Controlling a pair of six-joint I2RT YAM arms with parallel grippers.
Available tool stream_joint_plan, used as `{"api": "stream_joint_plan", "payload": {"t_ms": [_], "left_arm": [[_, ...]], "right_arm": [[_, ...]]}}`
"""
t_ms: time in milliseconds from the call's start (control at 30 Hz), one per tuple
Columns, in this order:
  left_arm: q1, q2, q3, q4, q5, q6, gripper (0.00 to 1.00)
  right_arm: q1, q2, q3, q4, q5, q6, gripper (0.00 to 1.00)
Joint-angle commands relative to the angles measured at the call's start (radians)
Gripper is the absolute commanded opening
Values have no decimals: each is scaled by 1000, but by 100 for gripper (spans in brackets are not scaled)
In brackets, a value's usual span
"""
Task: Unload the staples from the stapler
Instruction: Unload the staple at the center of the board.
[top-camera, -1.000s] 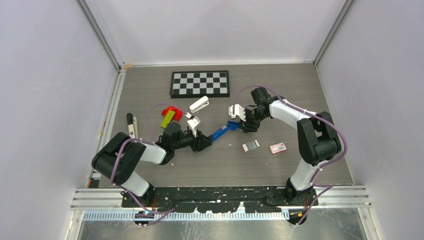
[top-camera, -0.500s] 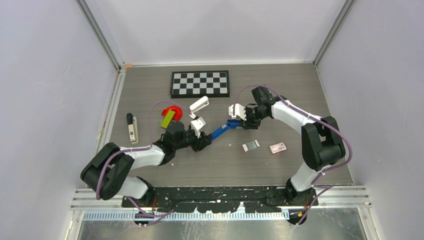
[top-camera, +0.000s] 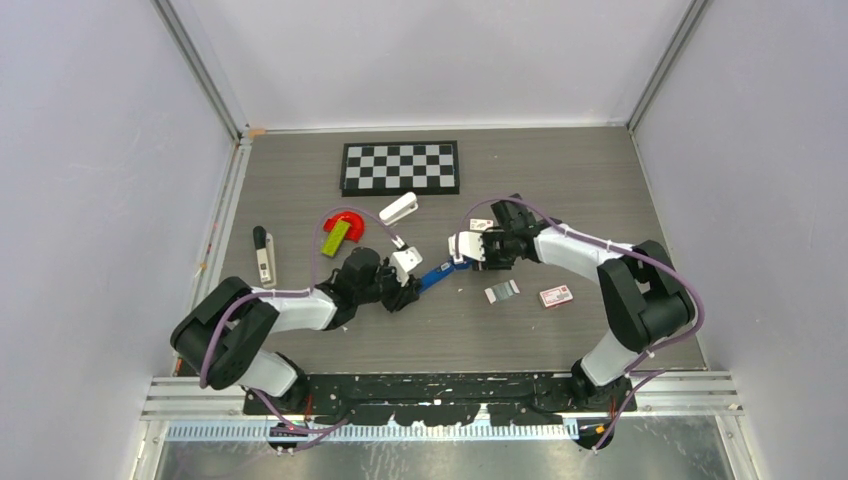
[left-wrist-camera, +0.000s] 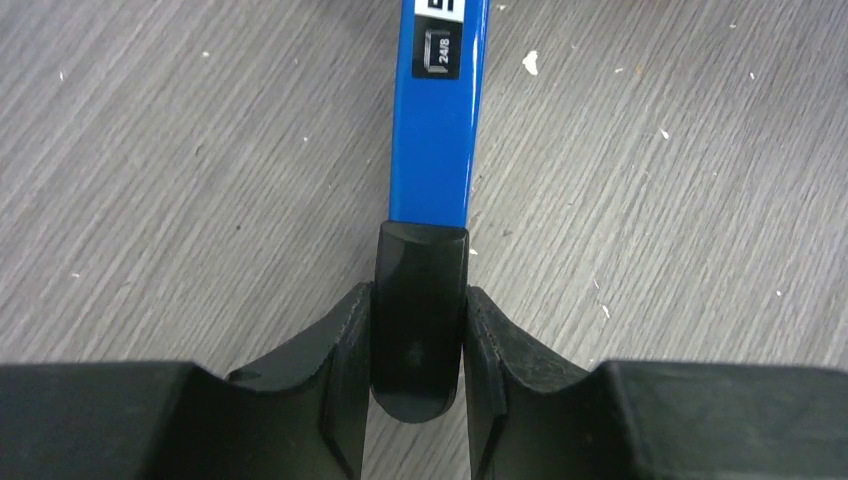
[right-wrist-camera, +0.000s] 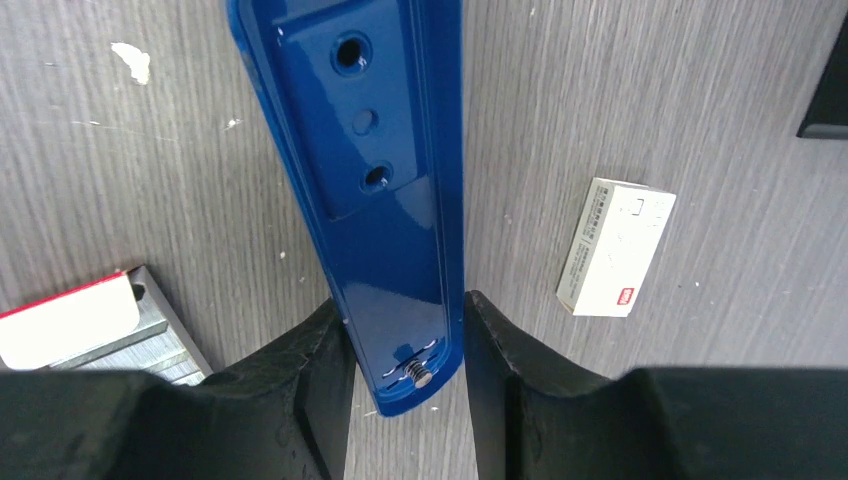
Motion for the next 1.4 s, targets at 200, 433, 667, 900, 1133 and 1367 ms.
{"api": "stream_joint_plan", "payload": {"t_ms": [200, 433, 667, 900, 1133, 1367], "left_arm": [[-12, -75, 57, -80, -86, -7, 0], [-12, -193, 35, -33, -55, -61, 0], [-11, -198, 18, -6, -55, -133, 0], [-8, -245, -30, 186, -32, -365, 0], [-7, -167, -38, 480, -16, -759, 0], [-8, -13, 23, 654, 10, -927, 0]], "right_arm": [[-26, -89, 43, -82, 4, 77, 1], [-39, -190, 113, -190, -55, 78, 1], [-54, -161, 129, -187, -54, 126, 2], [-72, -137, 242, -351, -349, 399, 2], [-67, -22, 365, -541, -717, 597, 1], [-62, 57, 404, -576, -884, 665, 9]]}}
